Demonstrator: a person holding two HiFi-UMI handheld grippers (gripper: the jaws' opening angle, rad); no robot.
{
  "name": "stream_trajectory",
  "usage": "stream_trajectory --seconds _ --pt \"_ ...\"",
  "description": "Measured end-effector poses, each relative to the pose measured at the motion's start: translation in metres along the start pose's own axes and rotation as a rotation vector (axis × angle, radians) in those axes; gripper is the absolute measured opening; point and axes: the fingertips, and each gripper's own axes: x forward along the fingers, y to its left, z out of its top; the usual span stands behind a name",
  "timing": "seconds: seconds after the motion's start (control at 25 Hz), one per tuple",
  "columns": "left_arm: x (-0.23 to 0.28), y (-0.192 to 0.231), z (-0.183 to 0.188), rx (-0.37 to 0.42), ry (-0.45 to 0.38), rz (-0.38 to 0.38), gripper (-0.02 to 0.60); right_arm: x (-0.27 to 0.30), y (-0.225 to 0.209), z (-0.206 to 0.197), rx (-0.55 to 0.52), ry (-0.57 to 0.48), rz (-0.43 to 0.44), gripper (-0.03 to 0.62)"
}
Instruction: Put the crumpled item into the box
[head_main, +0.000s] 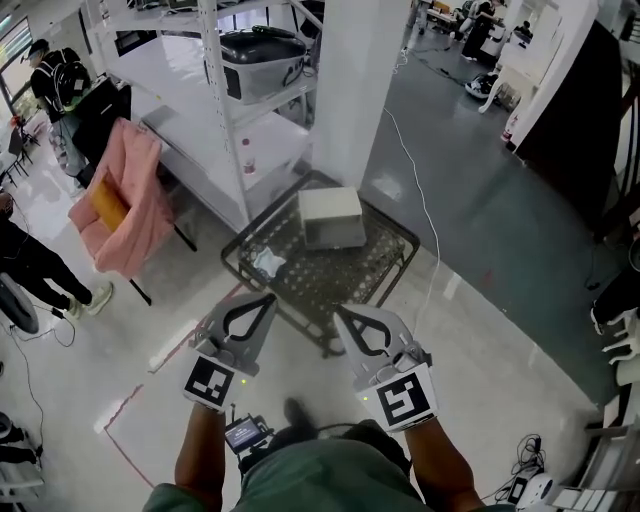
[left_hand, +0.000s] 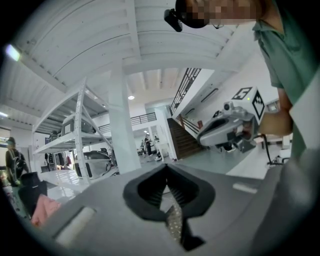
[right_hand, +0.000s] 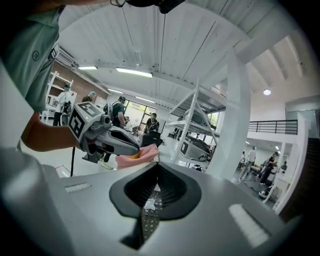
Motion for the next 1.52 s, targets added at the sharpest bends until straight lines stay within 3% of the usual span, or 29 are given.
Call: stream_trajectory --seconds 0.52,1.2,1.52 --pt "0.031 0.040 -0.024 -0.024 0.034 0.019 0.003 0.051 -0.031 -0.006 0.010 -0.010 0.034 0.004" --pt "0.157 0.092 -0.052 -0.045 0.163 0.171 0.003 0.129 -0.150 -0.050 0.023 -0.082 0.226 0.004" --pt "0.192 0.110 -0.070 -0.063 0.217 0.249 0.003 0.158 -0.181 -0.068 0.022 -0.101 0.318 0.004"
